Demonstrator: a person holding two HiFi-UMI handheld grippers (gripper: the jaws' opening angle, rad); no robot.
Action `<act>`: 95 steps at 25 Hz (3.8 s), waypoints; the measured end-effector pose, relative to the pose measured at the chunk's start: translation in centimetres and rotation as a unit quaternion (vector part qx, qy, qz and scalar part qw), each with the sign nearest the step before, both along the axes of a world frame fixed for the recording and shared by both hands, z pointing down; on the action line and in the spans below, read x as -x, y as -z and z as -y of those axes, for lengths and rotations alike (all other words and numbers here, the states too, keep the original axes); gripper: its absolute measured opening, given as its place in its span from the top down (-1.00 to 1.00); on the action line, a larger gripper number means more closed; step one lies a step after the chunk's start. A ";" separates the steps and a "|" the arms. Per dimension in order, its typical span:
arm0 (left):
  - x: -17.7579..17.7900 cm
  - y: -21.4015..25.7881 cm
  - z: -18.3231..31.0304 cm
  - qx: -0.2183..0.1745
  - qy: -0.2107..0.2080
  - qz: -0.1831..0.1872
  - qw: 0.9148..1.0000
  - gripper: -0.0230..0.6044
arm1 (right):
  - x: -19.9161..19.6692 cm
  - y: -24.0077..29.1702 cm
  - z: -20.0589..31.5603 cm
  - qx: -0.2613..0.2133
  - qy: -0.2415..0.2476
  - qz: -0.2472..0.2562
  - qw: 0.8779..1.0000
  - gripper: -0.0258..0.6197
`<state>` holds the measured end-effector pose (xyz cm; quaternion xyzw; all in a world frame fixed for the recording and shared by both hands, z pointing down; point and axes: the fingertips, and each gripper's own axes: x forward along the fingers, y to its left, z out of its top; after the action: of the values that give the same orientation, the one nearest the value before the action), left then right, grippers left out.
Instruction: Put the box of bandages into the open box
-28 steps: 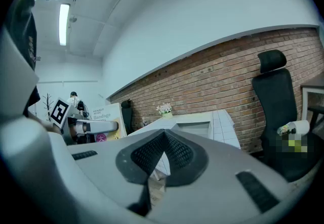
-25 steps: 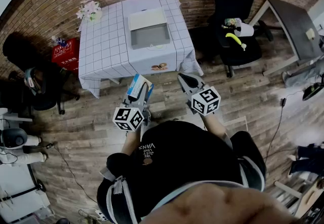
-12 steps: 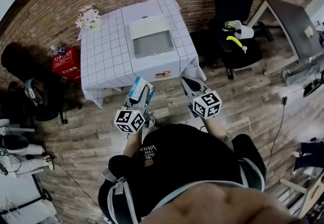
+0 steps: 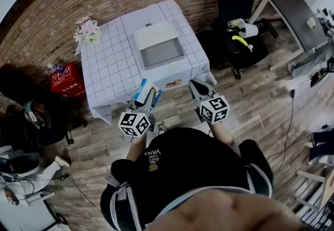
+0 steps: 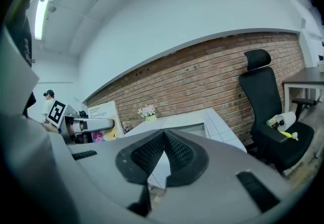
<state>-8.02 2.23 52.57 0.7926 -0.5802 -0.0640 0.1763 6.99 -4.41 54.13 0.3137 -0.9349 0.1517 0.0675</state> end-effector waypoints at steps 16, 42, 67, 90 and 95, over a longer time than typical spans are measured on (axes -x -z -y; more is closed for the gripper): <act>7.9 -0.8 1.7 0.006 -0.068 0.005 0.998 0.67 | 5.7 -0.3 0.8 -0.001 -0.105 0.009 0.994 0.93; 10.7 -2.9 5.3 0.032 -0.072 -0.002 0.997 0.67 | 8.1 -1.5 5.4 0.016 -0.104 -0.004 0.994 0.93; 7.6 -5.8 18.1 0.086 -0.082 0.065 0.991 0.67 | 5.1 -3.5 15.6 0.052 -0.042 -0.012 0.998 0.93; 2.1 -9.3 24.4 0.150 -0.161 0.180 0.959 0.67 | 1.7 -5.7 21.3 0.068 0.025 -0.042 0.996 0.93; 1.8 -10.7 24.6 0.182 -0.207 0.190 0.942 0.67 | 1.6 -6.1 21.7 0.073 0.005 -0.041 0.996 0.93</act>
<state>-9.86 -22.41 63.30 0.8472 -0.4277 0.2320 0.2135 5.39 -26.06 60.23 0.3090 -0.9193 0.2064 0.1298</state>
